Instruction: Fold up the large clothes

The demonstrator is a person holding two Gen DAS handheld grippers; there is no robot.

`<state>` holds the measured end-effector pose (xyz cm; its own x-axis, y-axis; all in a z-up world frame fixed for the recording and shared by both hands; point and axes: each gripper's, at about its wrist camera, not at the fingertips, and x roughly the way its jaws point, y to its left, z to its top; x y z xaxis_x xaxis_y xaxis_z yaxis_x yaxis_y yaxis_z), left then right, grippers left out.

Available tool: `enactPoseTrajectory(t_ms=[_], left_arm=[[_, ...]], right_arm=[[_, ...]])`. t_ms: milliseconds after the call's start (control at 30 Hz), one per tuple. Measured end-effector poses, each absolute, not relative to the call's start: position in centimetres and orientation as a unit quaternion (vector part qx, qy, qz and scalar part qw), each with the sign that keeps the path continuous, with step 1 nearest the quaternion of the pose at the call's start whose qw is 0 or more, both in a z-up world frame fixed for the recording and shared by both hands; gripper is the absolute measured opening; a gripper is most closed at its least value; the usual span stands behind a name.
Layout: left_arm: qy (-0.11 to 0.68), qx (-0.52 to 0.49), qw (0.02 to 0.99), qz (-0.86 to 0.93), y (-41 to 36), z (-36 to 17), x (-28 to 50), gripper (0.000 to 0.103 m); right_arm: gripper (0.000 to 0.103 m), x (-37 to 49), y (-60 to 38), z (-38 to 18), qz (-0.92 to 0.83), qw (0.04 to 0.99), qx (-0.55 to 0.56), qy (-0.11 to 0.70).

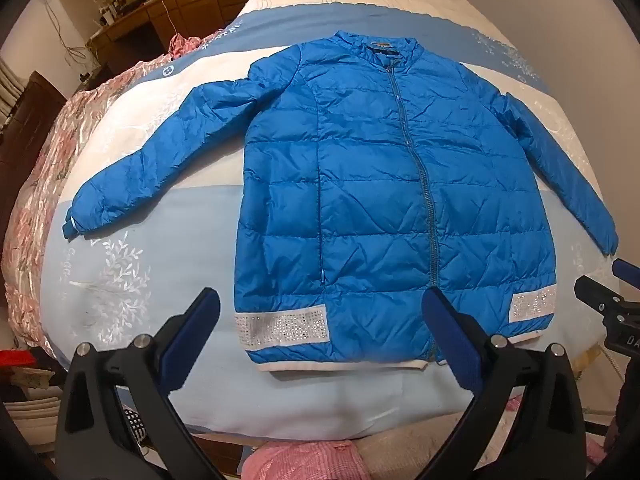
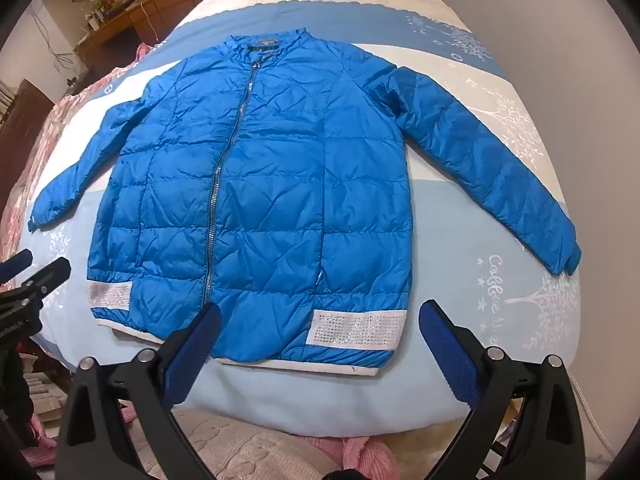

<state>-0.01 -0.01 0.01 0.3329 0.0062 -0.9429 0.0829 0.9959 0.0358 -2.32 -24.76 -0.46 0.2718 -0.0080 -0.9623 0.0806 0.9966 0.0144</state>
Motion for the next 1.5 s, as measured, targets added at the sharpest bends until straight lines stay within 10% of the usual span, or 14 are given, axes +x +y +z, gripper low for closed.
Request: enactPoseTrajectory(t_ms=[1500], left_arm=[[0.573,0.044,0.818,-0.017,0.4,0.3,0.2,0.1]], right_arm=[[0.099,-2.3,-24.8,-0.7,-0.026,0.797,0.033,0.602]])
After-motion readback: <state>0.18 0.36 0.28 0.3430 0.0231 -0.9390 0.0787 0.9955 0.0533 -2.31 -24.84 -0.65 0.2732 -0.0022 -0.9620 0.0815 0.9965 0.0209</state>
